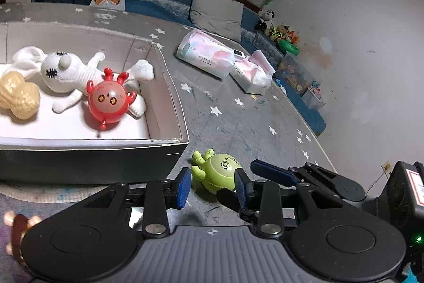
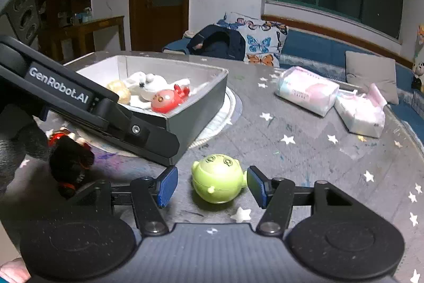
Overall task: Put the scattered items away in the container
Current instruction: 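Move both tools back toward the green alien toy, then close both tools on the green alien toy and lift it, then carry the green alien toy over the box and lower it inside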
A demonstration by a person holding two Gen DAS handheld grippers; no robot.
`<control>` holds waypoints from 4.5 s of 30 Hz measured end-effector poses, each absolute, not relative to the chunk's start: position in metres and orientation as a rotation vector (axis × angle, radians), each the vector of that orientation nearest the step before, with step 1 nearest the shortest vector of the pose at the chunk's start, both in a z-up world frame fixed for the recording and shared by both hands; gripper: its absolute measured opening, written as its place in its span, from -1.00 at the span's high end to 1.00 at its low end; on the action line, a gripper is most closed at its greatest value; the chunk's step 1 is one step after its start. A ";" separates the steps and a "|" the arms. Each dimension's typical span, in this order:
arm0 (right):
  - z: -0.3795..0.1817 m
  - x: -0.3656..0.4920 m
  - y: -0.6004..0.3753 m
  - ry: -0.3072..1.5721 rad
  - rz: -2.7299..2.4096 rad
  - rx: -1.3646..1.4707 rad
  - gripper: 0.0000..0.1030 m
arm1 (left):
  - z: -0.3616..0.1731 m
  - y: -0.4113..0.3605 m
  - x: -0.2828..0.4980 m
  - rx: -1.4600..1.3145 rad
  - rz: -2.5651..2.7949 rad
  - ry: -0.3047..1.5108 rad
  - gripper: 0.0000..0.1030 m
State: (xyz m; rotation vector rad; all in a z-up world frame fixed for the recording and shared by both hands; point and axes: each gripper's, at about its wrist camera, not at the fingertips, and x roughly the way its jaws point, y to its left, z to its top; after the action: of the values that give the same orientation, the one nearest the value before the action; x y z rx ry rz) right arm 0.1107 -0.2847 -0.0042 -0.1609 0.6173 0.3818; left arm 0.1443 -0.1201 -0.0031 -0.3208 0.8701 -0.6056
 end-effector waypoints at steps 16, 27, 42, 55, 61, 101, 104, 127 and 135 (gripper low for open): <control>-0.020 0.121 -0.294 0.649 0.371 -0.057 -0.14 | -0.013 -0.137 0.153 -0.387 -0.558 0.864 0.26; -0.023 0.122 -0.295 0.657 0.362 -0.020 -0.04 | -0.015 -0.150 0.155 -0.377 -0.560 0.859 0.26; -0.023 0.111 -0.295 0.654 0.381 0.006 0.08 | -0.016 -0.150 0.152 -0.360 -0.594 0.883 0.26; -0.022 0.083 -0.298 0.649 0.434 0.000 0.09 | -0.017 -0.143 0.139 -0.329 -0.651 0.959 0.26; -0.024 0.075 -0.298 0.654 0.447 -0.013 0.08 | -0.020 -0.141 0.136 -0.330 -0.672 0.980 0.25; 0.051 0.143 -0.207 0.496 0.635 -0.110 0.08 | 0.049 -0.027 0.155 -0.449 -0.535 0.686 0.26; 0.048 0.164 -0.189 0.511 0.662 -0.128 0.08 | 0.045 -0.010 0.171 -0.471 -0.510 0.694 0.26; 0.006 0.241 -0.128 0.707 0.706 -0.346 0.08 | -0.005 0.015 0.233 -0.469 -0.446 0.804 0.26; 0.007 0.247 -0.121 0.749 0.725 -0.372 0.08 | -0.003 0.009 0.231 -0.436 -0.439 0.807 0.26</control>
State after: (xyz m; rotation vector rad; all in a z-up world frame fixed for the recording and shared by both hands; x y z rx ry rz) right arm 0.2475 -0.1212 0.0066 -0.3716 0.7486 0.7246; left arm 0.2311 0.0093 -0.0031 -0.4355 0.8067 -0.4388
